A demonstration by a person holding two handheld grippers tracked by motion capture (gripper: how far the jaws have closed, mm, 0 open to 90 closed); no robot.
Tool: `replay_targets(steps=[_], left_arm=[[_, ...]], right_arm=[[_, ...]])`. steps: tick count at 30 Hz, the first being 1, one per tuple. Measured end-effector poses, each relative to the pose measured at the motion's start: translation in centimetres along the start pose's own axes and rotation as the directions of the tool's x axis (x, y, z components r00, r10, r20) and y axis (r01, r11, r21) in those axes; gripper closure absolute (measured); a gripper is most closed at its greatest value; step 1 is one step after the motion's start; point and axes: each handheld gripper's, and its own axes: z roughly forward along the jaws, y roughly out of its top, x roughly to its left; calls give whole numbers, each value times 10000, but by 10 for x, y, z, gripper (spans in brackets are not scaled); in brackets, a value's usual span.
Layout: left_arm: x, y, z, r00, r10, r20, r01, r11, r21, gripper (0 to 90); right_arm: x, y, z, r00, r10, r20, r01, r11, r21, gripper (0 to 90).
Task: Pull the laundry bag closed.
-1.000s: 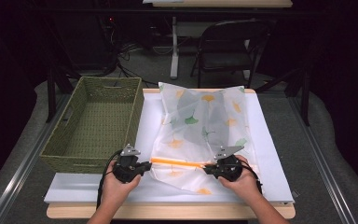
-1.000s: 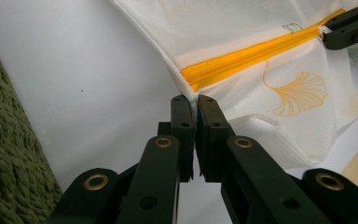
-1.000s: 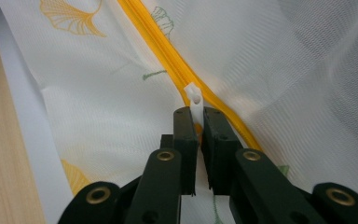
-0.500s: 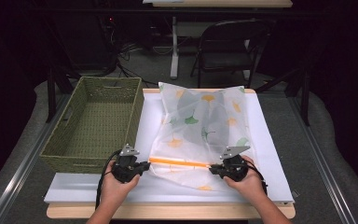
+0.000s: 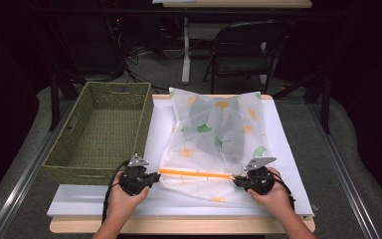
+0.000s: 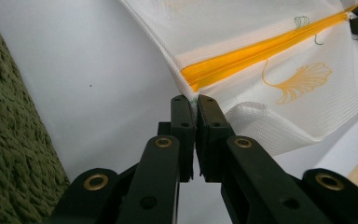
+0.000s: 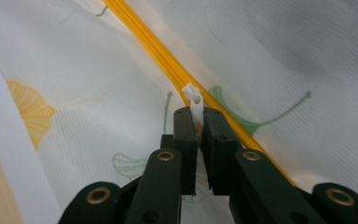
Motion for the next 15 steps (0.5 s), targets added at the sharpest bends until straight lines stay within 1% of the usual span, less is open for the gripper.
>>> replay_targets(steps=[5,7,8,9,12,14,15], left_arm=[[0,0,0,9999,132,-62,-131,9999,28,863],[0,0,-1,9999,137,-76,-137,9999,54,864],[0,0,0,9999,96,-72,-96,9999,51,863],[1,0,0,9998,179,-69,-179,9998,49,864],[1,0,0,9999,113,-64,-112,9999,21,864],[0,0,0,10000,56,-56,-56,10000,27,863],[0,0,0,9999,99,-36,-99,9999,32,864]], right_arm=[[-5,-7,-7,9996,210,205,-210,9998,24,847],[-8,-10,-9,9992,169,376,-172,9998,54,847],[-9,-11,-11,9988,237,436,-241,9997,81,847],[-10,-13,-12,9987,286,432,-288,9996,46,847],[-14,-18,-18,9971,503,569,-506,9987,39,847],[-16,-22,-22,9963,553,659,-553,9985,-13,848],[-18,-24,-24,9957,580,722,-580,9983,-15,848]])
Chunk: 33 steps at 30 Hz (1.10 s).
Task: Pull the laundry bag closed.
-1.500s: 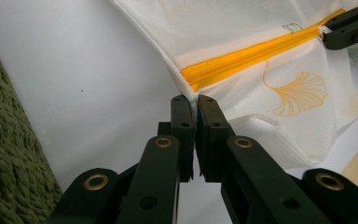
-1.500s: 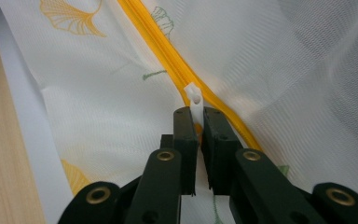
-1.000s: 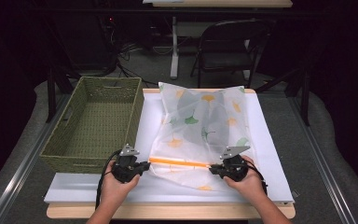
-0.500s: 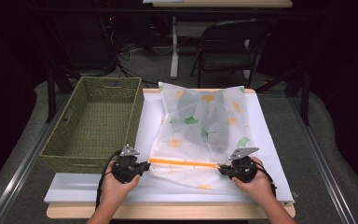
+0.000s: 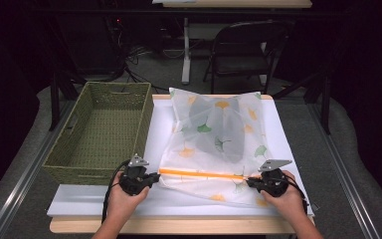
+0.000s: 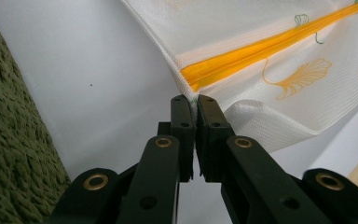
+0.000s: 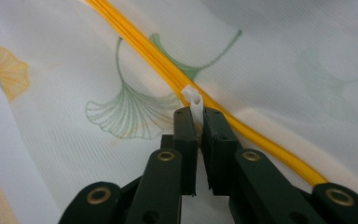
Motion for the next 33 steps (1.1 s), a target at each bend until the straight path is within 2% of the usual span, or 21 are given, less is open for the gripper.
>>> replay_targets(steps=[2,3,4,8,14,20,24,33], left_arm=[[0,0,0,10000,3,2,-3,10000,13,863],[0,0,-1,9999,128,-85,-128,9999,20,864],[1,0,-1,9999,105,-42,-105,9999,9,863],[-1,-1,1,10000,90,-35,-90,10000,11,863],[0,-1,0,10000,82,-29,-82,10000,-8,863],[0,-1,1,9998,191,7,-191,9998,87,863],[1,-1,1,9998,199,7,-199,9997,119,863],[2,-2,1,9998,178,-5,-178,9998,135,863]], right_arm=[[-3,-3,-3,9998,161,66,-161,9999,-22,850],[-4,-5,-5,9998,175,124,-175,9998,-50,897],[-5,-7,-7,9996,113,239,-112,9999,-34,898],[-9,-12,-13,9988,456,195,-453,9989,-154,898],[-8,-13,-15,9989,446,175,-443,9989,-162,900],[-13,-17,-22,9958,882,229,-876,9957,-285,900],[-17,-20,-27,9949,890,471,-880,9959,-232,900],[-29,-35,-43,9833,1683,694,-1656,9852,-437,900]])
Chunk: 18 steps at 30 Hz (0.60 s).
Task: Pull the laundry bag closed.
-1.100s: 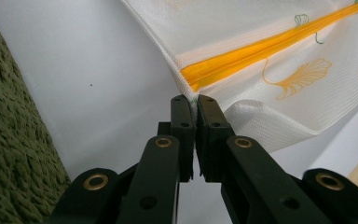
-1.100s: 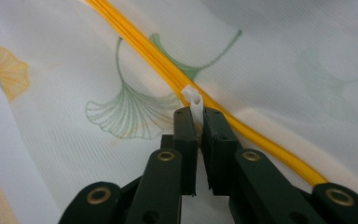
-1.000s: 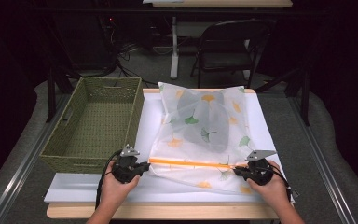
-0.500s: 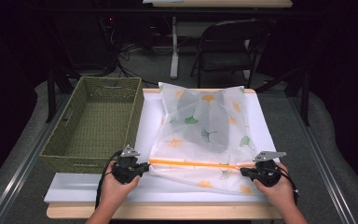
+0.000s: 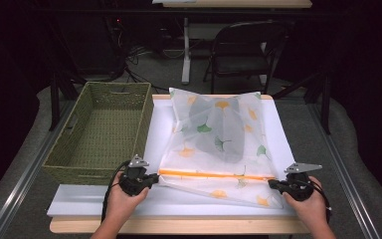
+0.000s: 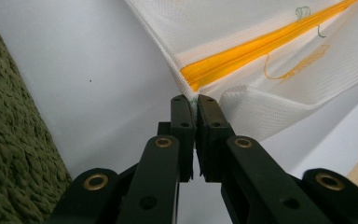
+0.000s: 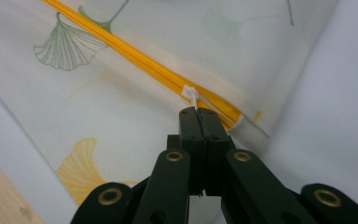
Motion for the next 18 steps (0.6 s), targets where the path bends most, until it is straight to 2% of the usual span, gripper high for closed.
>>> replay_targets(steps=[3,7,11,15,18], left_arm=[[1,0,0,10000,-91,15,91,10000,1,863],[2,-1,0,10000,17,-46,-16,10000,42,863],[1,-1,1,10000,58,-72,-57,9999,130,862],[0,-2,2,9999,21,-133,-20,10000,72,856],[-1,-4,3,9999,25,-107,-25,10000,67,845]], right_arm=[[-5,-5,-5,9998,160,115,-161,9999,45,900],[-12,-11,-11,9986,475,246,-474,9989,-39,900],[-16,-14,-14,9953,965,20,-965,9952,-193,900],[-11,-11,-12,9984,428,369,-429,9991,3,900],[-12,-11,-12,9985,452,325,-449,9990,-79,899]])
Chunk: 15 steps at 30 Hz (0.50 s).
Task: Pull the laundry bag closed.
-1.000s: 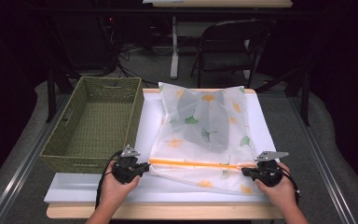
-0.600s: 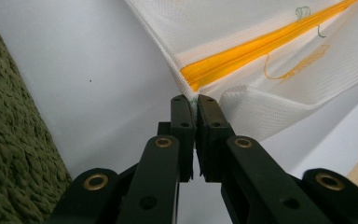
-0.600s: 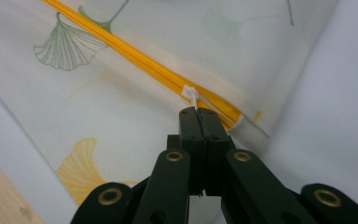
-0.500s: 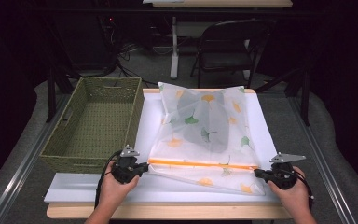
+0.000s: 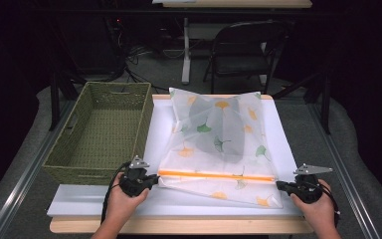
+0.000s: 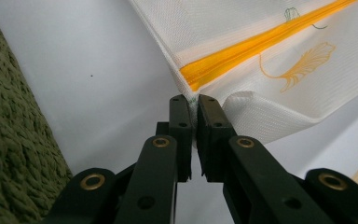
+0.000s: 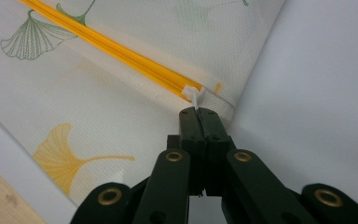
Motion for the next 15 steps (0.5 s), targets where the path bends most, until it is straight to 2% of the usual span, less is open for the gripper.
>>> replay_targets(steps=[1,7,12,15], left_arm=[[1,0,0,9999,112,45,-112,9999,119,840],[0,-2,1,9999,63,95,-65,9999,157,794],[0,-5,-1,9999,-67,118,66,9999,114,740],[0,-5,-2,9998,-118,164,116,9999,116,703]], right_arm=[[0,0,0,10000,72,-13,-72,10000,-21,898],[0,0,0,10000,13,20,-13,9999,-118,893],[1,1,-1,9994,-152,300,153,9999,-27,849],[2,1,-1,9995,-158,269,160,9998,-74,816]])
